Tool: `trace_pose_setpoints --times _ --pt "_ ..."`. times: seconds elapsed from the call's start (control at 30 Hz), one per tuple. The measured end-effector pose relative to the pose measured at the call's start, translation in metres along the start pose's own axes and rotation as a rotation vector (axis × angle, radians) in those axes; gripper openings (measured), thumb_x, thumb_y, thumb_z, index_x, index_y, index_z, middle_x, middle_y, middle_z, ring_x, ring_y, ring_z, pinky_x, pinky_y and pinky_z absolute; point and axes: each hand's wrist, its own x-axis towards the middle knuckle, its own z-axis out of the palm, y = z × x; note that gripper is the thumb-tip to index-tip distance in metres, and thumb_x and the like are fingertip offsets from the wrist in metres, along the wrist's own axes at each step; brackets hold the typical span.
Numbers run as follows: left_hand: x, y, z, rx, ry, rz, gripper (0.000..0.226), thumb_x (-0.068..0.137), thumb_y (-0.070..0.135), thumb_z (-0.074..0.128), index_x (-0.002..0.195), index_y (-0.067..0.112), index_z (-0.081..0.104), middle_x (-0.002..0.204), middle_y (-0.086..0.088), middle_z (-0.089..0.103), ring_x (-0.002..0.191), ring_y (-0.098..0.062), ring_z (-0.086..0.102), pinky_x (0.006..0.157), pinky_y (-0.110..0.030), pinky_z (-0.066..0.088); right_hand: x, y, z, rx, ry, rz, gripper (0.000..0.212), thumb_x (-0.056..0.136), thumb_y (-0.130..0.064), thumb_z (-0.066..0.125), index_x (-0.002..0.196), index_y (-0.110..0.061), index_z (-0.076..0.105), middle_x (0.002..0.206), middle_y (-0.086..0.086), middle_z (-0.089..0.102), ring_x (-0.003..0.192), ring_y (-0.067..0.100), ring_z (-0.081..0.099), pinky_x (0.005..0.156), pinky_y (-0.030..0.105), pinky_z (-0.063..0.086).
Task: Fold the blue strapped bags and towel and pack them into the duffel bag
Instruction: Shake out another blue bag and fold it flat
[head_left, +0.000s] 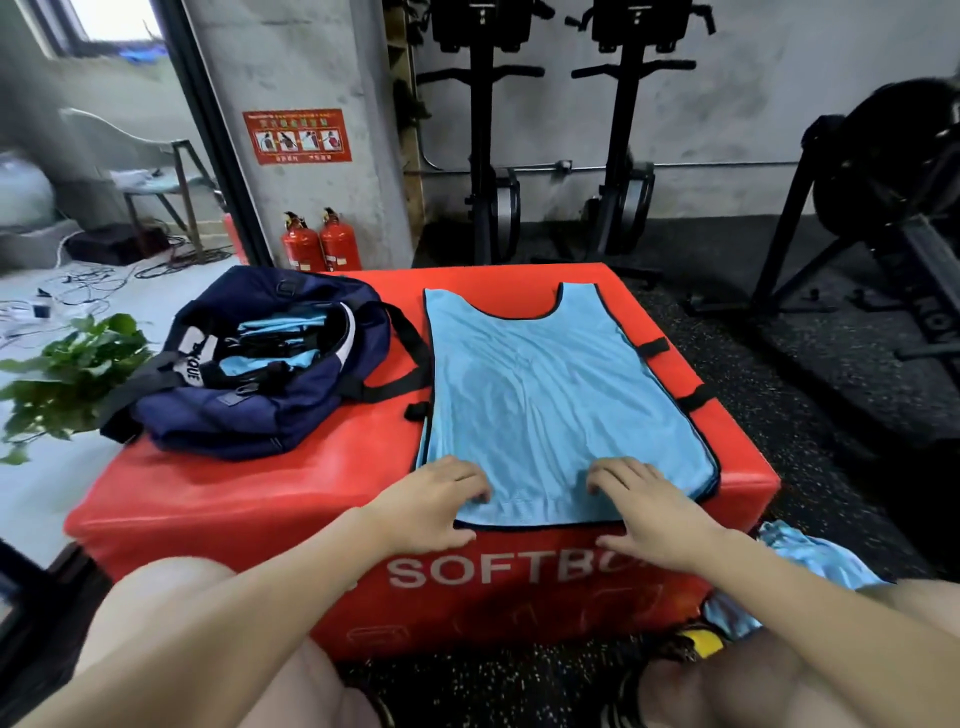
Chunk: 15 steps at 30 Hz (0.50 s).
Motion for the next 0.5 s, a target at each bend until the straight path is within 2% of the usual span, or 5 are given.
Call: trace_pose_setpoints --times 0.07,0.13,0.3,0.4,0.5 --pt "0.0 0.004 -0.001 -0.007 0.041 -0.01 0.015 0.084 0.027 0.061 0.094 0.016 0.062 0.102 0.002 0.065 0.097 -0.019 0.06 0.089 -0.034 0.048 0.001 -0.004 -0.002 -0.042 0.073 -0.002 0.046 0.077 -0.047 0.072 0.113 -0.027 0.053 0.129 -0.004 0.055 0.118 0.022 0.054 0.092 0.037 0.048" --pt "0.0 0.003 -0.003 -0.052 0.067 -0.065 0.015 0.089 0.031 0.056 0.088 0.017 0.062 0.096 0.004 0.065 0.094 -0.015 0.061 0.086 -0.036 0.05 0.002 -0.006 -0.005 -0.014 0.128 0.002 0.033 0.085 -0.045 0.062 0.109 -0.024 0.056 0.126 -0.003 0.059 0.115 0.025 0.059 0.09 0.039 0.05" --pt "-0.009 -0.005 0.002 0.015 0.106 0.014 0.019 0.09 0.037 0.06 0.089 0.018 0.064 0.102 0.004 0.065 0.099 -0.014 0.06 0.083 -0.034 0.052 0.001 -0.01 0.004 -0.2 0.082 -0.103 0.069 0.066 -0.058 0.074 0.12 -0.021 0.053 0.132 0.002 0.056 0.116 0.026 0.057 0.089 0.041 0.054" --pt "-0.012 -0.01 0.012 0.159 0.066 0.18 0.029 0.084 0.043 0.069 0.098 0.018 0.064 0.109 0.0 0.06 0.1 -0.018 0.056 0.084 -0.03 0.049 0.006 -0.011 0.008 -0.22 0.135 -0.162 0.063 0.064 -0.033 0.081 0.117 -0.019 0.05 0.129 0.006 0.058 0.111 0.029 0.062 0.082 0.041 0.056" --pt "-0.009 -0.007 0.018 0.239 0.036 0.213 0.03 0.082 0.038 0.068 0.106 0.021 0.06 0.111 0.0 0.055 0.103 -0.017 0.052 0.084 -0.031 0.048 0.009 -0.009 0.009 -0.259 0.208 -0.232 0.054 0.067 -0.027 0.078 0.112 -0.016 0.052 0.124 0.007 0.06 0.107 0.03 0.064 0.077 0.041 0.056"
